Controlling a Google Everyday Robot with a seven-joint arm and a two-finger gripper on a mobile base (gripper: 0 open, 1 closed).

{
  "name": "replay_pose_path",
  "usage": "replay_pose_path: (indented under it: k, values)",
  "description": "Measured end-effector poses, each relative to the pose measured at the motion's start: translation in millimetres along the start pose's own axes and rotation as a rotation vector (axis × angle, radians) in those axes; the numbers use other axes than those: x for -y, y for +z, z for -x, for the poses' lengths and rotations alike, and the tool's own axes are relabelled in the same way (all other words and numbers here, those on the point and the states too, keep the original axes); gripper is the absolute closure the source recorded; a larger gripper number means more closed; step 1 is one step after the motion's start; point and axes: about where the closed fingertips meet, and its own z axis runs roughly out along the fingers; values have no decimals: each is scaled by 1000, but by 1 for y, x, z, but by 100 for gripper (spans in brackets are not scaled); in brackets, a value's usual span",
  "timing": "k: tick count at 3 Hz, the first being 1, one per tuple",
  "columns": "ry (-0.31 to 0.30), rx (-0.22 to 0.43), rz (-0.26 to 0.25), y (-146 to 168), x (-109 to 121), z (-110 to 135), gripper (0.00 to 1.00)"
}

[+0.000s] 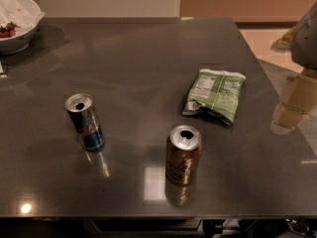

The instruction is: Pick green jalapeno chip bag

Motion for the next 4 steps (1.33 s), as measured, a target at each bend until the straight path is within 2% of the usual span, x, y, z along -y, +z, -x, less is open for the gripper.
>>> replay_pose_path:
  k: [2,3,4]
  values:
    - [4,30,-29,12,7,8,0]
    - [18,83,-23,41,15,20,0]
    - [29,124,6,72,22,31,0]
